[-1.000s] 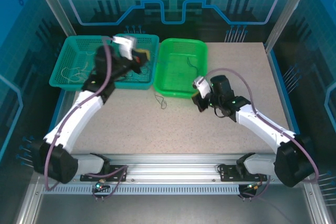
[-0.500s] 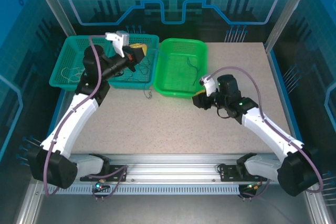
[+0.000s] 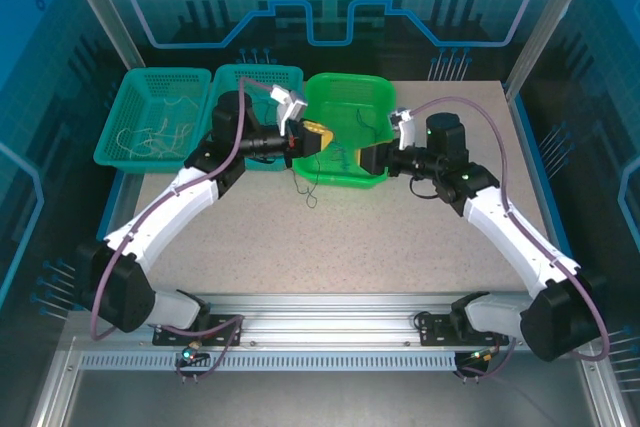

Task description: Untangle the cables

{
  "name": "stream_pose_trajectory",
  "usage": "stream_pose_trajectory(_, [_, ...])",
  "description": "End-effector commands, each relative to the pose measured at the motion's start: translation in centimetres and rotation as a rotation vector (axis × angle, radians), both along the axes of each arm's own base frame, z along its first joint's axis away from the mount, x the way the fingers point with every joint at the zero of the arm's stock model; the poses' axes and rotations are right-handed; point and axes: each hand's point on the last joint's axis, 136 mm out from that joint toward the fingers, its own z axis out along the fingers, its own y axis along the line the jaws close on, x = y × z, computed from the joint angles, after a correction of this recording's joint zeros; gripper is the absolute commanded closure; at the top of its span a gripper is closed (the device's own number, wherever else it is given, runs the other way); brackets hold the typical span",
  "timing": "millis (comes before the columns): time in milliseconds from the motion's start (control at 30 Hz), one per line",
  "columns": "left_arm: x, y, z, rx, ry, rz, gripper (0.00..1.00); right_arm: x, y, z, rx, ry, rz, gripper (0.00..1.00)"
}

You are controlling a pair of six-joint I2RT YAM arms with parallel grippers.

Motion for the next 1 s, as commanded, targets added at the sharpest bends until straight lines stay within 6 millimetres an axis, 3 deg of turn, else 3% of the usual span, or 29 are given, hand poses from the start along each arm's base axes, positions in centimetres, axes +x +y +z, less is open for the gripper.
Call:
stream_pose_trajectory(0, [-1.1,-0.7,-0.7,0.015,-0.024,-0.093,1.0,-0.1,0.6,-0.4,0.064,0.062,0.049,0.41])
stream_pose_trajectory(167, [-1.2,-1.5,-0.8,-0.013,-0.017,-0.113,1.0,-0.5,1.5,-3.6,0.068,0.198,0.113,0.44])
stream_pose_trajectory(333, [-1.4,-1.8,-0.1,-0.023,-0.042,-0.123,1.0,-0.5,2.7,-4.5,0.125,0.266,0.149,0.44])
stream_pose_trajectory(600, [-1.6,-2.0,0.1,-0.029,-0.051,-0.133,1.0,0.6,3.7,-3.9,0.286,0.287,0.129,0.42])
stream_pose_trajectory(733, [-1.7,-2.1,0.1,-0.029,-0.054,-0.137,1.0,1.0,4.2,-1.6,0.386,0.284,0.143,0.43])
stream_pose_trajectory(967, [-1.5,-2.2,0.2,-0.033,-0.06,-0.132,1.0,0.9,4.6,-0.5,0.457,0.436,0.137,0.43])
